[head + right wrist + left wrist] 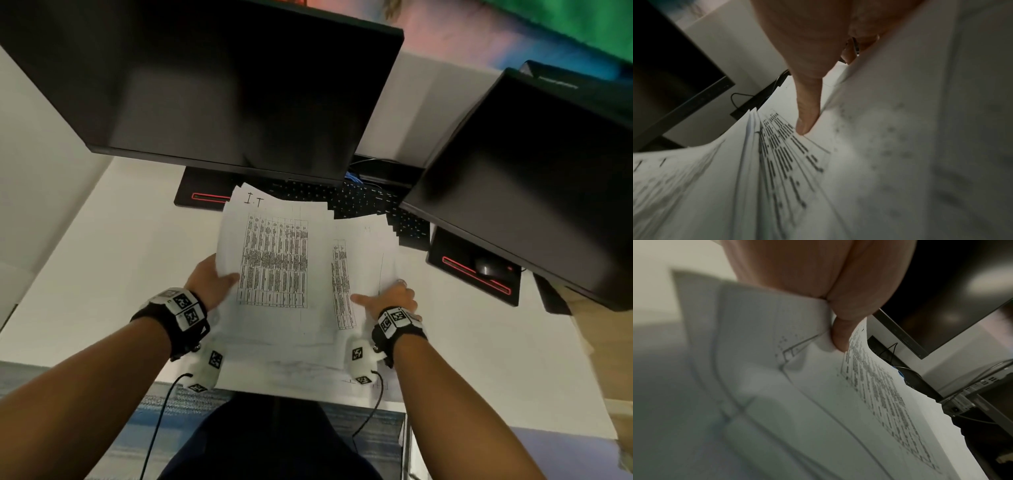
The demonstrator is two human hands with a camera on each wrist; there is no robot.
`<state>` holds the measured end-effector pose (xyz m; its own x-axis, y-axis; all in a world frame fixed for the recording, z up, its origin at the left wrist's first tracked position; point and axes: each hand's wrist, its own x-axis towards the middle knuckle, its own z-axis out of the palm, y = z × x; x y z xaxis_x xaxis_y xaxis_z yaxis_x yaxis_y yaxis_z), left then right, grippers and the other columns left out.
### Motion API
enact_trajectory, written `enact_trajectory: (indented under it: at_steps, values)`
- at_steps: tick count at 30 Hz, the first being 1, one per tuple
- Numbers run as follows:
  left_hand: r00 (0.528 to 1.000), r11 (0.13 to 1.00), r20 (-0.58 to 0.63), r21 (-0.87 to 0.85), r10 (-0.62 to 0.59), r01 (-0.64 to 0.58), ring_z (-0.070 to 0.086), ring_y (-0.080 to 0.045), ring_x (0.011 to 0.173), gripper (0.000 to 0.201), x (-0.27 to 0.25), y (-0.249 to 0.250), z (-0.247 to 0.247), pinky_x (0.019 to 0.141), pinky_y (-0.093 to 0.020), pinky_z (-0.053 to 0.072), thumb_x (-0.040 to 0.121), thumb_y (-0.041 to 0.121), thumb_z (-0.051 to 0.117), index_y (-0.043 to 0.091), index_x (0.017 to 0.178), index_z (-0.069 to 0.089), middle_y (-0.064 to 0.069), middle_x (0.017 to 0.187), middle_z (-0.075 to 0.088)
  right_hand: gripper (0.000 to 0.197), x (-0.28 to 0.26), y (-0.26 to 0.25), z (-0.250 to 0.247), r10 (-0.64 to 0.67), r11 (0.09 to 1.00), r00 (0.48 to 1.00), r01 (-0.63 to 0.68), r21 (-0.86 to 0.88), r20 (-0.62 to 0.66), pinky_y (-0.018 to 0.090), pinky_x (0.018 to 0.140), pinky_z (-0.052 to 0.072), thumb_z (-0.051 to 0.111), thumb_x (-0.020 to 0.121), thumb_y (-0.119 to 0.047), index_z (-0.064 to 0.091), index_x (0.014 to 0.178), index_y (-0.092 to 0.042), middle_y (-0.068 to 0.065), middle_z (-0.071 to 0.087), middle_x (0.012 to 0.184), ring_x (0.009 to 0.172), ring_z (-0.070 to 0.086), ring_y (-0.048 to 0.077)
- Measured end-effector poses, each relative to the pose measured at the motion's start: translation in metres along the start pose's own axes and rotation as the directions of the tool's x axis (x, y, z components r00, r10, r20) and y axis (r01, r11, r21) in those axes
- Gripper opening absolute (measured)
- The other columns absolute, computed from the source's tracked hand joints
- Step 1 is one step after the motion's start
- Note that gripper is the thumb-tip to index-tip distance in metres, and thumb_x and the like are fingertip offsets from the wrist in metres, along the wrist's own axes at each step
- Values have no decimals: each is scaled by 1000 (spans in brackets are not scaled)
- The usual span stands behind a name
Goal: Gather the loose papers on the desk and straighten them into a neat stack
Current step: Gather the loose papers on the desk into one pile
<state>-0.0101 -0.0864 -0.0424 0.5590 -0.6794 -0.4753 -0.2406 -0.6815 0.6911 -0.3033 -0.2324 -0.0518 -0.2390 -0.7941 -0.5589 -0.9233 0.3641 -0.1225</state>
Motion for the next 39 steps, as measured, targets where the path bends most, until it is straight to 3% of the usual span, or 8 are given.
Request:
enact_trajectory:
  at_steps: [10, 15, 21, 28, 32, 35, 37, 39]
  values:
    - [998, 992, -1, 109, 58, -58, 54, -25, 94, 40, -7, 2, -5, 79, -33, 42, 93, 12, 59, 3, 132, 53, -19, 123, 63, 70, -13, -14, -16, -87, 945, 996, 74, 319, 26, 35, 92, 49, 85, 74, -21, 47, 131, -5, 14, 58, 132, 118, 59, 32]
    - [999, 996, 4, 84, 35, -35, 57, -25, 90, 41, -7, 2, -14, 76, -32, 42, 92, 13, 61, 4, 132, 53, -16, 117, 65, 40, -29, -7, -28, -216, 868, 967, 255, 427, -138, 30, 86, 50, 67, 89, -13, 54, 127, -11, 10, 68, 112, 98, 65, 29]
    - [1000, 994, 21, 104, 21, -23, 59, -27, 87, 37, -8, 1, -17, 74, -34, 44, 93, 12, 60, 3, 128, 55, -10, 105, 63, 21, -65, 2, -78, -385, 810, 842, 504, 298, -377, 44, 90, 56, 60, 95, -18, 56, 116, -20, 8, 68, 107, 100, 65, 29]
    - [996, 986, 52, 144, 78, -85, 55, -27, 94, 35, -10, 8, -9, 78, -34, 41, 93, 11, 59, 0, 127, 54, -19, 119, 63, 24, -117, -1, -175, -433, 612, 658, 716, 334, -617, 22, 77, 52, 66, 90, -13, 62, 114, -14, -3, 64, 98, 89, 63, 15]
    - [990, 990, 80, 71, 116, -122, 59, -29, 105, 40, -15, 12, -1, 85, -32, 42, 91, 10, 64, 4, 129, 56, -17, 124, 63, 22, -122, -3, -179, -385, 512, 717, 690, 512, -581, 4, 62, 50, 68, 89, -9, 64, 109, -17, -16, 64, 88, 78, 61, -7]
    - [980, 995, 173, -43, 94, -88, 60, -38, 108, 44, -23, 16, 5, 88, -36, 46, 85, 10, 71, -5, 124, 58, -27, 119, 63, 24, -109, -7, -153, -362, 476, 796, 606, 638, -486, 18, 68, 54, 68, 88, -8, 66, 109, -18, -13, 67, 94, 84, 63, -5]
    - [976, 945, 220, -315, -13, 84, 59, -36, 91, 27, -27, 20, 4, 73, -32, 51, 96, 6, 57, -8, 120, 57, -31, 99, 66, 24, -89, -11, -123, -346, 515, 873, 484, 707, -345, 24, 72, 55, 68, 88, -7, 65, 108, -19, -10, 69, 96, 83, 65, -1]
    - [934, 816, 334, -499, -130, 292, 59, -29, 96, 34, -23, 20, 3, 73, -31, 54, 103, 31, 45, 1, 112, 59, -16, 92, 70, 25, -64, -14, -87, -318, 587, 929, 348, 731, -187, 35, 82, 58, 68, 88, -9, 63, 110, -19, 1, 73, 106, 88, 70, 13]
